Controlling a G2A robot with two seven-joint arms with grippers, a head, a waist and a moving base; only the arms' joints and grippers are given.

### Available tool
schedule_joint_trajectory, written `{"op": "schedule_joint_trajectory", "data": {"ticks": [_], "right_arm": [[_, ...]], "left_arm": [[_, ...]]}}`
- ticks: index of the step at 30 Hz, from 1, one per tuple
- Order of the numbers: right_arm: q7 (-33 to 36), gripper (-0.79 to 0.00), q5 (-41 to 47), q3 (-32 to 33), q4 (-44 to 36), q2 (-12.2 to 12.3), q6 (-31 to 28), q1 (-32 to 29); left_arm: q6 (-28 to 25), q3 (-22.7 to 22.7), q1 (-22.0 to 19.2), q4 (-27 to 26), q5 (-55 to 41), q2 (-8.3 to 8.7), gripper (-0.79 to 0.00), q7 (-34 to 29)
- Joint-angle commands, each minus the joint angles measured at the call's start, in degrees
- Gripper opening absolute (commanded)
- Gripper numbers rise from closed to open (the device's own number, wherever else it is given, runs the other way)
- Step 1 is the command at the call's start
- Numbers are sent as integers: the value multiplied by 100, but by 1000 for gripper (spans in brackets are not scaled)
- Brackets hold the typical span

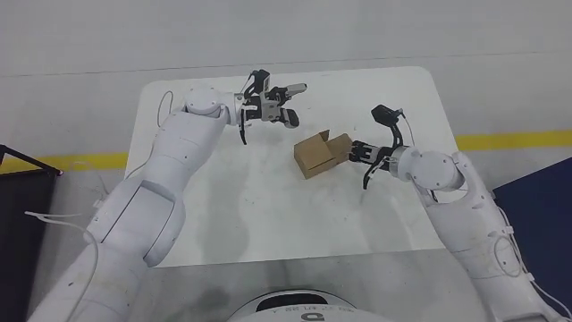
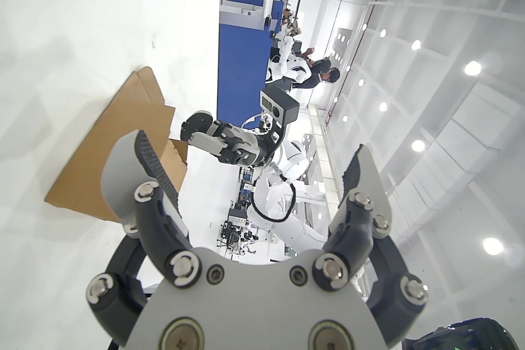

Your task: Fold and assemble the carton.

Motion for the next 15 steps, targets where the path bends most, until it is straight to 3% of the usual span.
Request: {"op": "schedule_joint_trajectory", "data": {"ticks": [1, 8, 15], "right_arm": [[58, -474, -25, -55, -12, 0, -20, 5], [63, -459, -144, -233, -156, -11, 10, 90], [295, -511, -377, -373, -105, -5, 234, 184]], "left_arm": [[-1, -17, 8, -9, 3, -1, 0, 2], [10, -50, 39, -26, 51, -15, 0, 14], [-26, -109, 61, -1, 54, -21, 0, 24]]}}
